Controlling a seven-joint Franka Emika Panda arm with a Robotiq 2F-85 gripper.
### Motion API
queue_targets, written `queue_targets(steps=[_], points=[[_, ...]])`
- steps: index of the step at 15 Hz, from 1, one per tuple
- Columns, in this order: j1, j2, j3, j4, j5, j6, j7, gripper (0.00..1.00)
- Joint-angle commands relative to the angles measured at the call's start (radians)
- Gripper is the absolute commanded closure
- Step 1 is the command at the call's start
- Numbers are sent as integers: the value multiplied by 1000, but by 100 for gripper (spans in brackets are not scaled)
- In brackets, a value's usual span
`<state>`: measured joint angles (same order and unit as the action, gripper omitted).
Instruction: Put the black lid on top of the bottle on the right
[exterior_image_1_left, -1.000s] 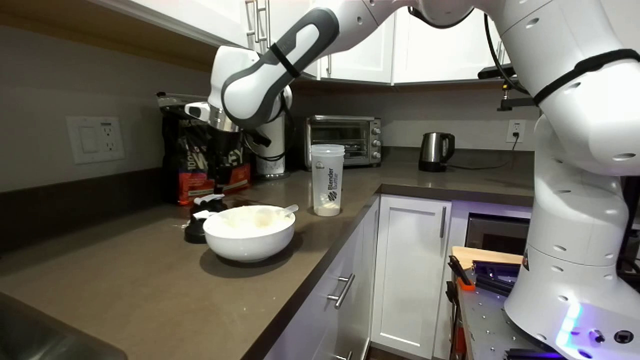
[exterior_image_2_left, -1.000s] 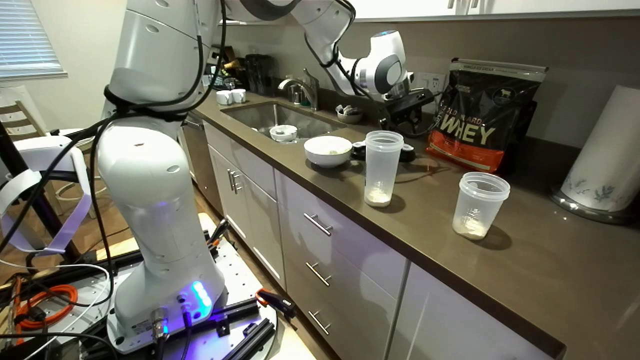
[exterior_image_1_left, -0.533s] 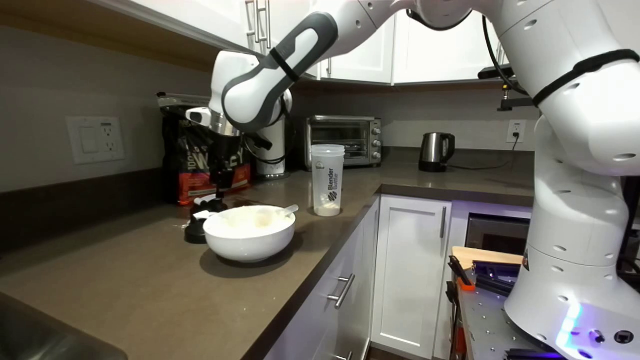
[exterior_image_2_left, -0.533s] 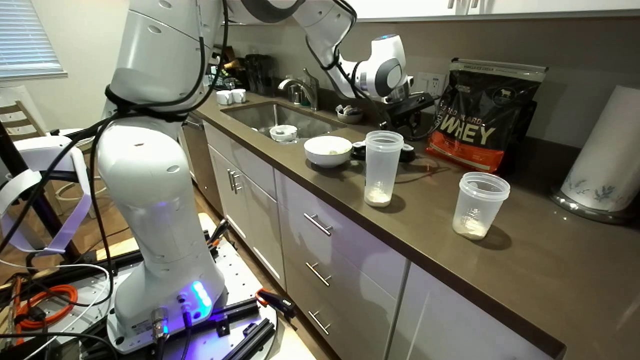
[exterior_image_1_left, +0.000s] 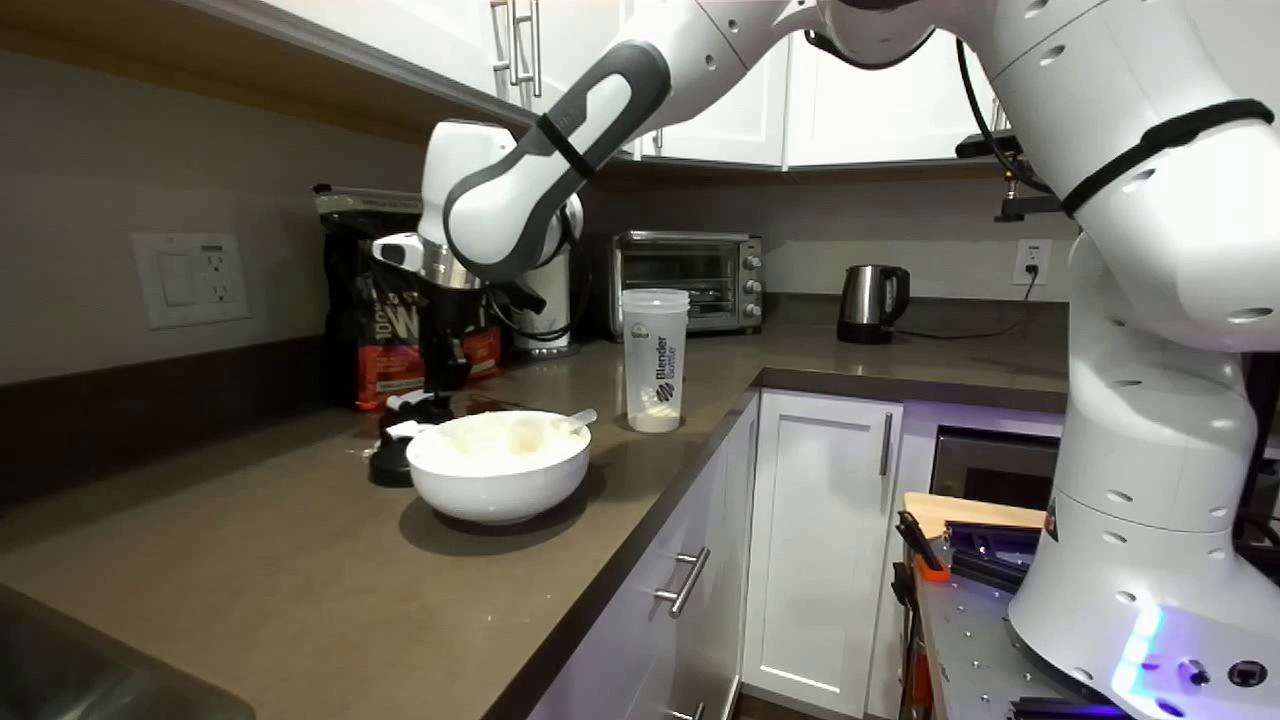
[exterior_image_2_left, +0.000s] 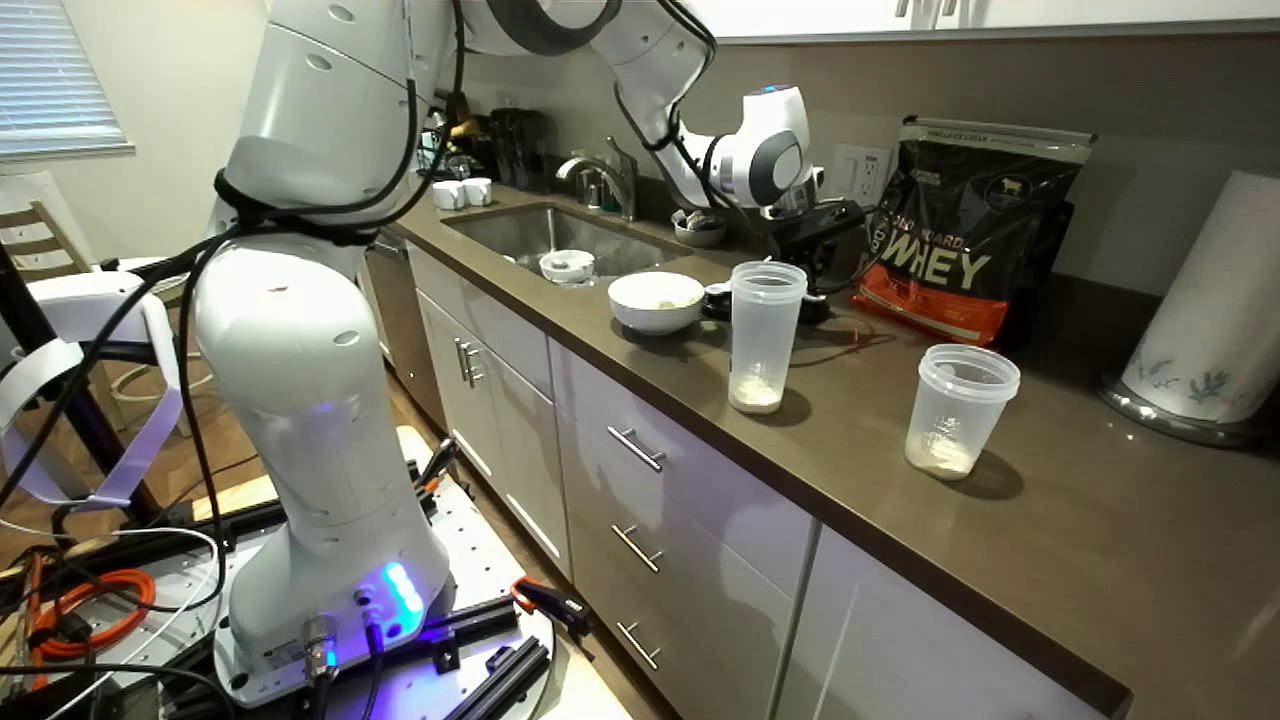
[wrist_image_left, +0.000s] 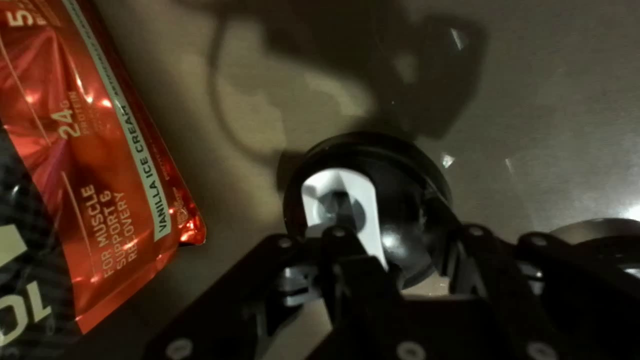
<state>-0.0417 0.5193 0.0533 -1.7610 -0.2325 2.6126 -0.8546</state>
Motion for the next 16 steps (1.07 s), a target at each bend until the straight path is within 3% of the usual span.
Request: queue_targets(steps=[1, 4, 6, 16], points=[[-14, -10, 11, -5, -10, -24, -28, 90], [-13, -23, 8, -11, -14, -27, -27, 99], [-12, -30, 8, -16, -16, -28, -28, 94], [-19, -70, 7, -1, 1, -62, -26, 94]])
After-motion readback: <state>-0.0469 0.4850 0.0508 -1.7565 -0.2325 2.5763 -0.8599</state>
